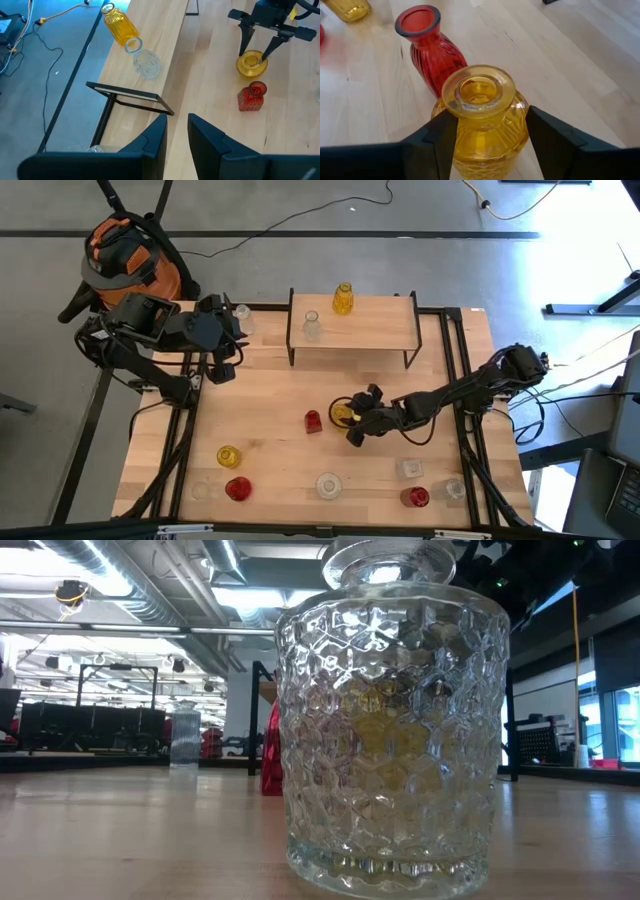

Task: Sort vases onto shelf
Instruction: Put the yellow vase on the shelf aligned with the other yellow vase

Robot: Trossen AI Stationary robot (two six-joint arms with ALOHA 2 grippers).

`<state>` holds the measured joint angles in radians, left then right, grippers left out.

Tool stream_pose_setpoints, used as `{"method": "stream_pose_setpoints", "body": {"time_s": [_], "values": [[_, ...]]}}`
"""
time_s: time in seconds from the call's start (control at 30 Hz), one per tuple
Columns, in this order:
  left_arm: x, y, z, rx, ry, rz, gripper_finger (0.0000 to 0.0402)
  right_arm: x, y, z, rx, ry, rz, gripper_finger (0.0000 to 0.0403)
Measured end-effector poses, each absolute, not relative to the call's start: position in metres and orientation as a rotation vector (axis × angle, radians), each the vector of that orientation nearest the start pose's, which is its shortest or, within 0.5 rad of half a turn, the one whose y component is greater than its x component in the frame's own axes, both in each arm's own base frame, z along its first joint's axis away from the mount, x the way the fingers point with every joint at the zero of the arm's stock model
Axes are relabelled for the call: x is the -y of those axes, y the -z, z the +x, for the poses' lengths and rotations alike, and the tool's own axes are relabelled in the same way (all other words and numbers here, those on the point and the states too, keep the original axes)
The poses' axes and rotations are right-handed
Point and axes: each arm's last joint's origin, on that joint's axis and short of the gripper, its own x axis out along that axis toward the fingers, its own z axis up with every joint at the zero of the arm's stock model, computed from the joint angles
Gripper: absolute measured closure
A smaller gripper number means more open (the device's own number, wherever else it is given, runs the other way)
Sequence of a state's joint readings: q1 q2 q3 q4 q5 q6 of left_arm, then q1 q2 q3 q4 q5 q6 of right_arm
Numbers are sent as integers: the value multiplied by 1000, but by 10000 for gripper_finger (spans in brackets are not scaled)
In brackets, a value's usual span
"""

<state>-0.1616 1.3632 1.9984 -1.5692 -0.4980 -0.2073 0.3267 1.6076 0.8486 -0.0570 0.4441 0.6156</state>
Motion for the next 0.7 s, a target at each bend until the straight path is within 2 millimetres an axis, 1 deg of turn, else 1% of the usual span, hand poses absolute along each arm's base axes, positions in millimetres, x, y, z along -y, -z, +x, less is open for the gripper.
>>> {"method": "stream_pose_setpoints", "body": {"time_s": [0.37, 0.7], "values": [[15, -481, 182, -845, -409, 116, 333, -86, -176, 304, -661, 299, 176, 189], [15, -481, 182, -846, -409, 117, 333, -79, -173, 309, -647, 338, 239, 189]]}}
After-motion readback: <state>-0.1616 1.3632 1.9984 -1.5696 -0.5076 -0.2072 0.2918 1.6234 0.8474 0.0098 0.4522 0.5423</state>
